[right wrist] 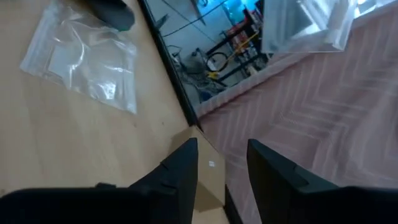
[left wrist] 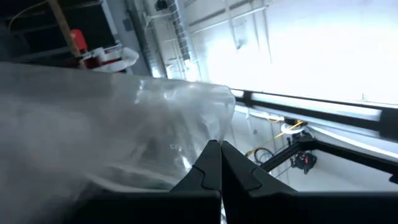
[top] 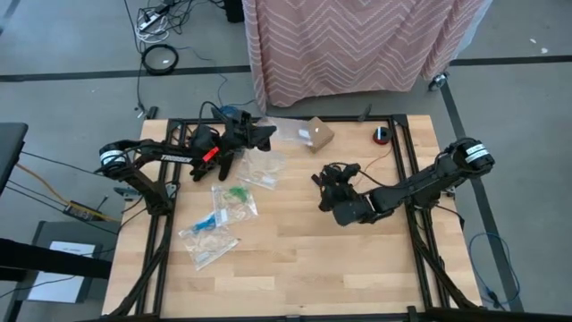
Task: Sort rubber bands
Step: Open the transparent zip bag
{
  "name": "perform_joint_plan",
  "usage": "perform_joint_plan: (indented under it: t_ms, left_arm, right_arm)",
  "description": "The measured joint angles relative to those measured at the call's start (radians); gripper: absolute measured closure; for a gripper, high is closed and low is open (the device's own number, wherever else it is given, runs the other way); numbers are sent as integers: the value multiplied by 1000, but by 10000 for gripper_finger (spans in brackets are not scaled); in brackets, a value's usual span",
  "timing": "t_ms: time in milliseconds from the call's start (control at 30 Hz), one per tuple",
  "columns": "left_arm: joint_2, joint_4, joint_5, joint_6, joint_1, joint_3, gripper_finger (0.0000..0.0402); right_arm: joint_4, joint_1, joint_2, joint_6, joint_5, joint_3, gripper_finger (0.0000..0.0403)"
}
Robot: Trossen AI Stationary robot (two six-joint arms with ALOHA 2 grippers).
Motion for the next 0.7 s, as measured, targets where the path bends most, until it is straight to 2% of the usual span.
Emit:
perform_joint_plan:
  t_ms: [100, 200, 300, 500, 700]
  left_arm:
    - [0, 29, -27, 1, 0, 0, 401]
    - [0, 74, -47, 1, 0, 0, 401]
    - [0, 111, -63, -6, 0, 0, 401]
    - [-49, 113, -85, -9, -6, 0, 401]
    - [-121, 113, -97, 11, -7, 0, 401]
  right_arm:
    - [199, -44, -8, -214, -59, 0, 285]
    - [446, -94, -26, -476, -199, 0, 296]
    - [628, -147, -57, -652, -332, 0, 309]
    - [647, -261, -110, -774, -457, 0, 317]
    - [689, -325, -121, -808, -613, 0, 314]
